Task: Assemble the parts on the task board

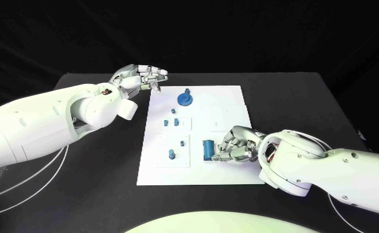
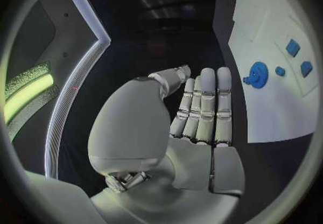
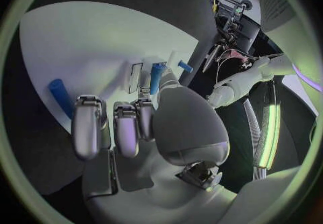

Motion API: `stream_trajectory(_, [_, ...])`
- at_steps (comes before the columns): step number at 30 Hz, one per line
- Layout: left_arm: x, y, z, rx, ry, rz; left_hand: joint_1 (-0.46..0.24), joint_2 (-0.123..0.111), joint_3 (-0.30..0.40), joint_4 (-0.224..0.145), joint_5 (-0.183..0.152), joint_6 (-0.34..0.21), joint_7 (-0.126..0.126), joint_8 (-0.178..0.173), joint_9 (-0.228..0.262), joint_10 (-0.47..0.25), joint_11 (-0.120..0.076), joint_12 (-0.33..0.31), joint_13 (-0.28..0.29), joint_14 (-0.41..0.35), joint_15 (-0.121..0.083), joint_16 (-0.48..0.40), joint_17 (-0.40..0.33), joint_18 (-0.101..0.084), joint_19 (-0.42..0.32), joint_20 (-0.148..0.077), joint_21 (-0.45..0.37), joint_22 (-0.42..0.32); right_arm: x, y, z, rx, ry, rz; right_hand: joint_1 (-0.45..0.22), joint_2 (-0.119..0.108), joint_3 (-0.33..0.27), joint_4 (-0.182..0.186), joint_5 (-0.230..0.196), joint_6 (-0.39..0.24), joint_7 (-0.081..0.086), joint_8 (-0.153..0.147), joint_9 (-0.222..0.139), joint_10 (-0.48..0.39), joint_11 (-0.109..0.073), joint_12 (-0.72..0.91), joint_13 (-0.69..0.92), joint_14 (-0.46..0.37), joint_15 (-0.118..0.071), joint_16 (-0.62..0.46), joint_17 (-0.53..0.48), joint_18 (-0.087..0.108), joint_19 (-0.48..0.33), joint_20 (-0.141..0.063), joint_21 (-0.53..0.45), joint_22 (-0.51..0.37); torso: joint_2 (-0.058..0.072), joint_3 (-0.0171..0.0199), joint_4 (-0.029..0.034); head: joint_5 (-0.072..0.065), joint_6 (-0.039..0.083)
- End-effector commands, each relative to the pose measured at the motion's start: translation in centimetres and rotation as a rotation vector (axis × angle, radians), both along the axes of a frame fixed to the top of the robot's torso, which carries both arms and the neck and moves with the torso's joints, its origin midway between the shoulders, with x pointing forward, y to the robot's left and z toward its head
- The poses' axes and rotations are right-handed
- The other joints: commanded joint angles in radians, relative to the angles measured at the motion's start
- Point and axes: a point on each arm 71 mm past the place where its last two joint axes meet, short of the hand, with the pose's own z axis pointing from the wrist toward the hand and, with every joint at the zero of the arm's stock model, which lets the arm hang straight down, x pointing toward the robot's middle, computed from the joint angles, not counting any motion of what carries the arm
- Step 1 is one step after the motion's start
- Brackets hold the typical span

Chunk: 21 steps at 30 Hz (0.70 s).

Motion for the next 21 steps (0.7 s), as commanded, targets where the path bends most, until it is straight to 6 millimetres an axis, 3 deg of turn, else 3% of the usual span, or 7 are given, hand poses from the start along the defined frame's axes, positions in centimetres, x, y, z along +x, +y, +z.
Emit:
stream_trajectory(1, [-0.1, -0.2, 0.1, -0.010, -0.001, -0.016, -0.001, 0.005, 0.003, 0.002, 0.003, -0.007, 0.002, 0.004, -0.001, -0.005, -0.002, 0.006, -0.002, -0.006, 0.000, -0.006, -0.001, 0.016, -0.002, -0.001, -0.006, -0.001, -0.3, 0.2, -0.1, 0.005, 0.025, 0.032, 0.012, 0.003, 0.005, -0.002, 0.006, -0.008, 0.001, -0.003, -0.001, 0.042, -0.004, -0.003, 0.113, 0.102, -0.008, 0.002, 0.253, -0.010, 0.057, -0.006, -0.006, 0.218, 0.000, -0.0004, -0.0004, 0.001, 0.000])
stream_trajectory(17, [-0.1, -0.2, 0.1, -0.011, -0.002, -0.016, 0.001, 0.005, 0.004, 0.000, 0.003, -0.007, 0.002, 0.005, -0.002, -0.005, -0.002, 0.007, -0.002, -0.006, 0.000, -0.006, -0.001, 0.016, -0.001, -0.002, -0.006, -0.001, -0.2, -0.3, 0.2, 0.032, -0.009, 0.004, 0.002, 0.002, 0.004, 0.010, 0.005, -0.005, 0.003, -0.004, -0.002, 0.042, -0.002, -0.004, 0.113, 0.102, -0.007, 0.002, 0.254, -0.010, 0.056, -0.005, -0.007, 0.218, -0.001, -0.0009, -0.0006, 0.001, 0.003])
stream_trajectory(21, [-0.1, -0.2, 0.2, -0.018, -0.013, -0.020, -0.001, 0.004, 0.003, 0.001, 0.002, -0.007, 0.002, 0.006, -0.002, -0.006, -0.002, 0.008, -0.002, -0.006, 0.000, -0.007, -0.002, 0.016, -0.001, -0.002, -0.006, -0.001, 0.1, -1.3, 1.0, 0.086, -0.051, -0.015, 0.004, -0.011, 0.002, 0.008, 0.005, -0.031, 0.014, -0.025, -0.009, 0.035, 0.007, -0.019, 0.106, 0.100, -0.001, -0.003, 0.241, -0.006, 0.048, -0.001, -0.036, 0.211, -0.002, -0.0011, -0.0002, -0.005, 0.004])
